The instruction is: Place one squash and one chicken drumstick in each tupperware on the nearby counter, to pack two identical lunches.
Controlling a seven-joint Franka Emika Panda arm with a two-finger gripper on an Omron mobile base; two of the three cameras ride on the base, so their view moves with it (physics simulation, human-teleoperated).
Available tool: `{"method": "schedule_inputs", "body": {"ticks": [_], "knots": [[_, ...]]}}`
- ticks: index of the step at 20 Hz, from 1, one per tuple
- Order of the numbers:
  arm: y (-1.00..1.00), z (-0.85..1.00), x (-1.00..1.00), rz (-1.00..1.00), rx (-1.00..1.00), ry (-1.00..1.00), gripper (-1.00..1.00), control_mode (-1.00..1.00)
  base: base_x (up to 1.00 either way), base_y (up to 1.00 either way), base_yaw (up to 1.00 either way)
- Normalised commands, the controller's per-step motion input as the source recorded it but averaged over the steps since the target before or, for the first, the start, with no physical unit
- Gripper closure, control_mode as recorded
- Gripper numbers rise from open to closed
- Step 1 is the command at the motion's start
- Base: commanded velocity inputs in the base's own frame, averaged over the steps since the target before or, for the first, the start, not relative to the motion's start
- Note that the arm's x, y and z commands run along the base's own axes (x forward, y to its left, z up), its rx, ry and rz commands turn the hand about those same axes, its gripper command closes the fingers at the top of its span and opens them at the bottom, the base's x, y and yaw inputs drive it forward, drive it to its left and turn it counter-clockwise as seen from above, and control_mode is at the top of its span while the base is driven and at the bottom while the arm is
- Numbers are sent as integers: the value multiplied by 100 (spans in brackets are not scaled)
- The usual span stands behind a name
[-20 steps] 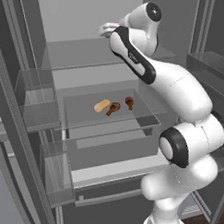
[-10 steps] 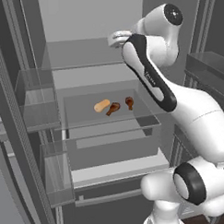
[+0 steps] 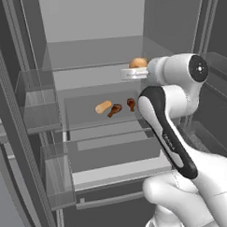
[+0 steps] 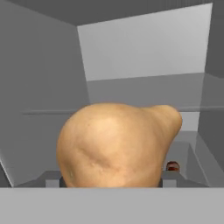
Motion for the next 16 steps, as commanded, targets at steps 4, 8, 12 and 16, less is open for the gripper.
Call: {"method": "schedule_inputs", "body": {"ticks": [4,8,12,16], "knots": [[-19,0,-75,0,0,0,100,100,-25,-5,0],[0,0,0,0,0,0,100,100,-99,-6,-2],[0,0,0,0,0,0,100,100,-82,20,-17],[0,0,0,0,0,0,100,100,-76,1,15]]}}
